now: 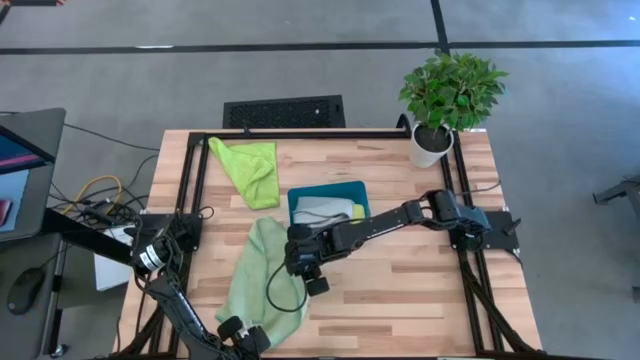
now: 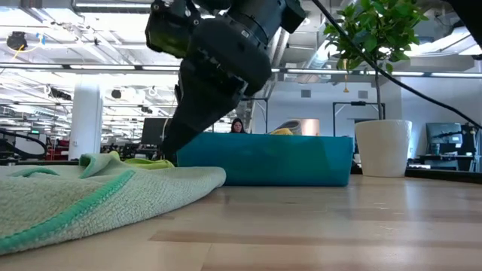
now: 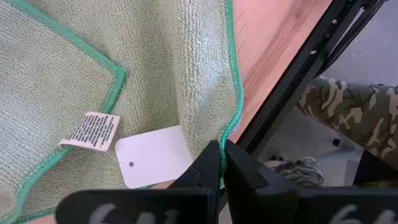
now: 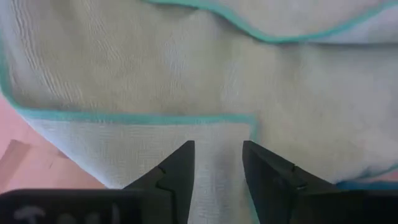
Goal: Fold microfiber towels
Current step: Fold the light green microfiber towel
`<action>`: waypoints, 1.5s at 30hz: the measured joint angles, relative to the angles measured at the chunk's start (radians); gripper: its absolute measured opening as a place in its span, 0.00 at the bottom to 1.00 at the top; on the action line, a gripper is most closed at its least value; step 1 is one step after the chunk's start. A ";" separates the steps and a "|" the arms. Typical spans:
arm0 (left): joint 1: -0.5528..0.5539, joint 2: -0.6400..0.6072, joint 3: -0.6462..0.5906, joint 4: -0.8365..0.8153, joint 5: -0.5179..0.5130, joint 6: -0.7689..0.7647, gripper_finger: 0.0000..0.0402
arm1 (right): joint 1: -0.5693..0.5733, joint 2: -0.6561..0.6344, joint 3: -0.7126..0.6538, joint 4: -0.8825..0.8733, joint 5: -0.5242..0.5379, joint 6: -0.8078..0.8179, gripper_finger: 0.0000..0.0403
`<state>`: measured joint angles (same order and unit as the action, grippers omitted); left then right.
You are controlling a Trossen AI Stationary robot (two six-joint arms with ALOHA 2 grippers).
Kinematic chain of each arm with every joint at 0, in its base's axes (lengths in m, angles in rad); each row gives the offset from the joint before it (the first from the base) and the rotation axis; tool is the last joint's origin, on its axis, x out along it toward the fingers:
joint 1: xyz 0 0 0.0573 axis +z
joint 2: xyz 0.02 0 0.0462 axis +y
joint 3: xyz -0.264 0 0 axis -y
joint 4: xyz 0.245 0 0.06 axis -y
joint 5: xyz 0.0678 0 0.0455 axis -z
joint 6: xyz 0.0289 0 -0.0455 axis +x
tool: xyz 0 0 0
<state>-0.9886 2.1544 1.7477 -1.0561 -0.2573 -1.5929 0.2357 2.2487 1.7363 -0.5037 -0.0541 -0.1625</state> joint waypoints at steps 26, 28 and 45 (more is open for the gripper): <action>0.000 0.000 0.000 0.008 0.000 0.000 0.00 | -0.017 0.075 0.002 0.036 0.000 0.005 0.29; 0.000 0.000 0.000 0.007 0.000 0.000 0.00 | -0.018 0.072 0.001 0.030 0.000 0.005 0.27; 0.000 0.000 0.000 0.008 0.000 0.000 0.00 | -0.019 0.056 -0.001 0.024 0.001 -0.015 0.22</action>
<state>-0.9886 2.1544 1.7477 -1.0485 -0.2573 -1.5932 0.2164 2.3043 1.7351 -0.4800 -0.0529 -0.1779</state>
